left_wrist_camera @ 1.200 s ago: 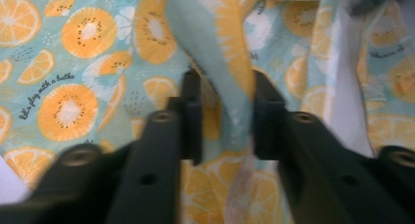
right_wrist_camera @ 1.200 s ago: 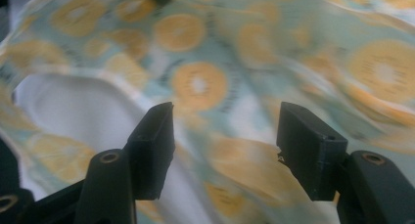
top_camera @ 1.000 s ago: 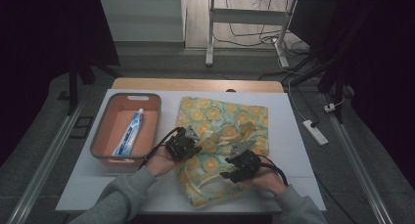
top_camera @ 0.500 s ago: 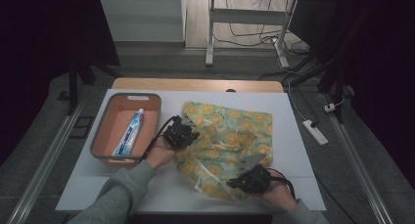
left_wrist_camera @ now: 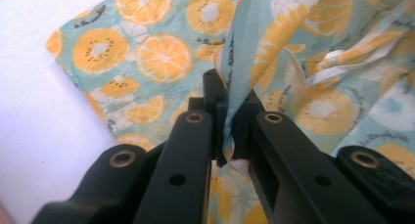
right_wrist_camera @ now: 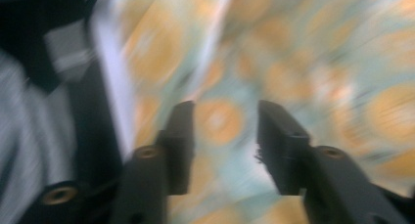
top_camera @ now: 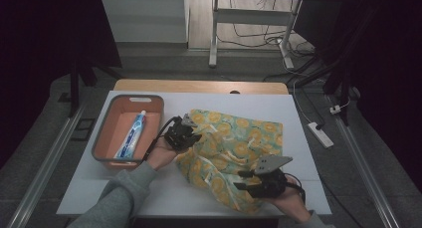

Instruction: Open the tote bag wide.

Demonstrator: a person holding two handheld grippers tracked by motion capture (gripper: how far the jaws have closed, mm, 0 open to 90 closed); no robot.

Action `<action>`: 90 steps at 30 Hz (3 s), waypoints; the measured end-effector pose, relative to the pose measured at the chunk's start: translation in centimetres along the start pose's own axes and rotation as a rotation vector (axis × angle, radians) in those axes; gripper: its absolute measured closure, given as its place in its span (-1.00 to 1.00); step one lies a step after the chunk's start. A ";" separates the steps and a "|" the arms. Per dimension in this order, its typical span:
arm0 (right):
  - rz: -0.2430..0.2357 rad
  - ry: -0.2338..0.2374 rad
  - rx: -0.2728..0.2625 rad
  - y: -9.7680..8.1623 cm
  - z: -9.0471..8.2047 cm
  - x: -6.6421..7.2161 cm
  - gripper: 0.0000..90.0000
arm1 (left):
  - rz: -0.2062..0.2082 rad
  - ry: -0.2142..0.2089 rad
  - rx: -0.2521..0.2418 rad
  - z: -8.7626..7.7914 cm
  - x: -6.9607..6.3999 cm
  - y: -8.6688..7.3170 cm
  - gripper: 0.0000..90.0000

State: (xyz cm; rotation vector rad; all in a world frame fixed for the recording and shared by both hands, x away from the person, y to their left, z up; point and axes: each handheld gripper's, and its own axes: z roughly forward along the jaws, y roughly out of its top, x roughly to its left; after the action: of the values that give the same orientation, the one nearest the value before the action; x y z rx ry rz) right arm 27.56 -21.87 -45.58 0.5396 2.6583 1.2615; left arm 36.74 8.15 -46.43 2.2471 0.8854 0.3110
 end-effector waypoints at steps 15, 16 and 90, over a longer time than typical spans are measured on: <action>-0.022 -0.048 0.265 2.9 8.1 -5.4 -0.01 | 0.024 -0.051 -0.025 -1.4 -0.6 -0.3 0.94; -0.033 -0.060 0.281 2.7 8.5 -5.3 -0.02 | 0.027 -0.052 -0.025 -1.5 -0.7 -0.4 0.93; 0.136 -0.159 0.006 7.1 7.2 -11.6 0.99 | -0.268 0.115 0.056 -7.2 10.9 -6.1 -0.51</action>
State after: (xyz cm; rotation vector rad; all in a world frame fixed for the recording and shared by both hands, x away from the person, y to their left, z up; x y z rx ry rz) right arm 42.16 -17.00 -44.88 0.7988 2.5316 1.1902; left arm 38.47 22.42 -45.61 2.1443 1.2547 0.2961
